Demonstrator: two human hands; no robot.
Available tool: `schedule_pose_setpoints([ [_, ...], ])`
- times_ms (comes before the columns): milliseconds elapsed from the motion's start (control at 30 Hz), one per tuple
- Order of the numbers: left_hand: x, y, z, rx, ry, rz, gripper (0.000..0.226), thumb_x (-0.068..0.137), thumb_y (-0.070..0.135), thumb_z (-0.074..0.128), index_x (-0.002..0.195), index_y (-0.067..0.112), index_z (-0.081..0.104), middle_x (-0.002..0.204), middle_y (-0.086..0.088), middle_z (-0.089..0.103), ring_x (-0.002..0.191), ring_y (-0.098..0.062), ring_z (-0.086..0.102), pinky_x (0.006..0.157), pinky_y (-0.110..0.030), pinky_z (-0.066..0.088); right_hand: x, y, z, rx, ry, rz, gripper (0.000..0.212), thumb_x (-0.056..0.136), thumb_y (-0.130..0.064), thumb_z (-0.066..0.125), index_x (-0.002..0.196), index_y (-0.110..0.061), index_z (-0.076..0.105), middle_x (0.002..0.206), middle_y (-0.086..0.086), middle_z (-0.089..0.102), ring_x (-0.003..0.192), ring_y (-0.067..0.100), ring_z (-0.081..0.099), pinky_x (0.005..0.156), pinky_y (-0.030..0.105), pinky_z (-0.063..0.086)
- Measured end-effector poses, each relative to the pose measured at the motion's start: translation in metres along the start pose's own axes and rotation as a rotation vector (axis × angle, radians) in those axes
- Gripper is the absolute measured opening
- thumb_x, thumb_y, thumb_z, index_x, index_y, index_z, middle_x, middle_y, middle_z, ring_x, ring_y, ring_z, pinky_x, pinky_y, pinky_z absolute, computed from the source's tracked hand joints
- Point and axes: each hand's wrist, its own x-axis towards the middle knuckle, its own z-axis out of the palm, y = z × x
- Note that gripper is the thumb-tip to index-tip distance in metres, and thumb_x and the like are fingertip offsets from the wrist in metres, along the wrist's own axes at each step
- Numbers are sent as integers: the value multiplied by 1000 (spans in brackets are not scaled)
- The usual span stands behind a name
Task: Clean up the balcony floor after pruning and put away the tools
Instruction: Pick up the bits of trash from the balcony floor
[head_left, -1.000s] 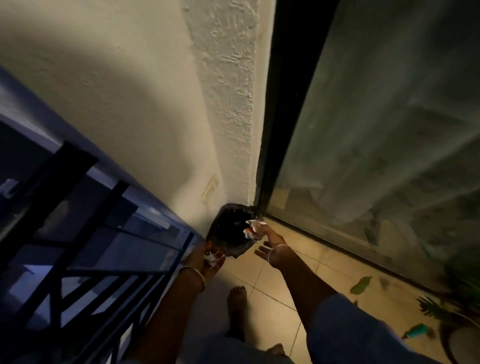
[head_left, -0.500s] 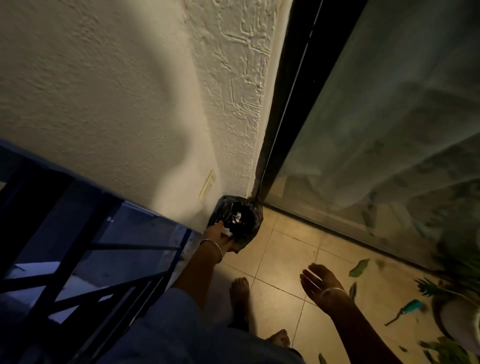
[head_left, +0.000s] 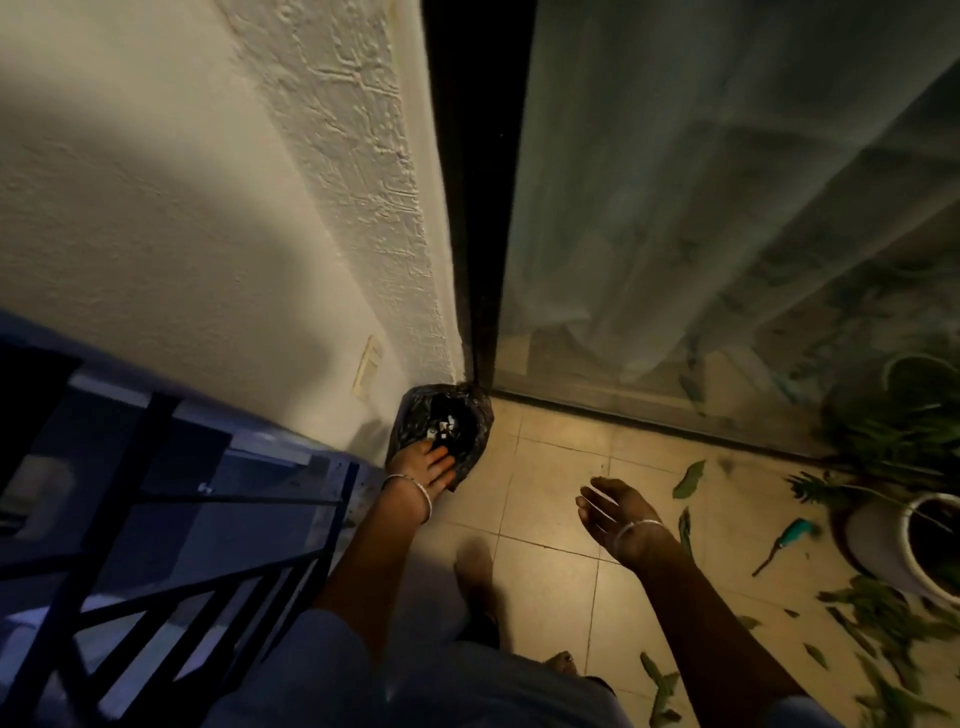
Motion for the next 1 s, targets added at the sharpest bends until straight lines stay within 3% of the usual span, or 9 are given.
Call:
schedule_pose_setpoints([
  [133, -28, -30, 32, 95, -20, 80, 43, 106, 23, 32, 144, 6, 39, 146, -16, 46, 135, -33, 44, 102, -41, 40, -28, -14, -15, -10, -78, -97, 23, 94, -13, 56, 114, -5, 63, 92, 13, 67, 78, 25, 63, 71, 32, 51],
  [333, -86, -103, 98, 267, -154, 126, 36, 105, 23, 30, 136, 11, 46, 131, -12, 53, 129, -33, 48, 92, -39, 41, -74, -26, -93, 41, -91, -257, 21, 96, -16, 55, 111, -7, 66, 89, 10, 68, 76, 22, 64, 68, 31, 53],
  [400, -108, -134, 125, 363, -212, 142, 35, 105, 22, 31, 129, 9, 53, 120, -10, 56, 117, -31, 56, 86, -37, 44, -88, -29, -133, 107, -91, -294, 21, 95, -17, 56, 111, -8, 67, 90, 9, 70, 77, 22, 65, 68, 31, 55],
  [533, -144, -195, 175, 534, -320, 175, 24, 102, 20, 38, 95, 17, 61, 95, -5, 64, 82, -20, 62, 70, -33, 48, -114, -31, -211, 224, -40, -373, 21, 95, -19, 57, 110, -9, 69, 90, 8, 71, 78, 21, 66, 69, 32, 54],
  [700, -182, -277, 236, 713, -475, 168, 21, 102, 22, 42, 95, 17, 61, 92, -4, 65, 80, -19, 63, 70, -33, 49, -146, -35, -307, 373, 50, -490, 22, 96, -17, 53, 109, -10, 69, 88, 6, 71, 75, 20, 65, 66, 30, 53],
  [867, -215, -361, 283, 895, -630, 107, 21, 102, 18, 44, 110, 11, 61, 93, -7, 65, 82, -21, 64, 77, -35, 51, -169, -26, -402, 542, 216, -572, 22, 94, -19, 58, 110, -9, 68, 82, 5, 71, 67, 17, 65, 61, 28, 53],
  [1000, -234, -418, 315, 1057, -715, 81, 25, 102, 18, 44, 115, 10, 63, 98, -8, 67, 88, -23, 66, 74, -35, 54, -184, -15, -462, 676, 327, -615, 16, 95, -19, 57, 105, -10, 68, 79, 4, 71, 65, 17, 64, 58, 27, 52],
])
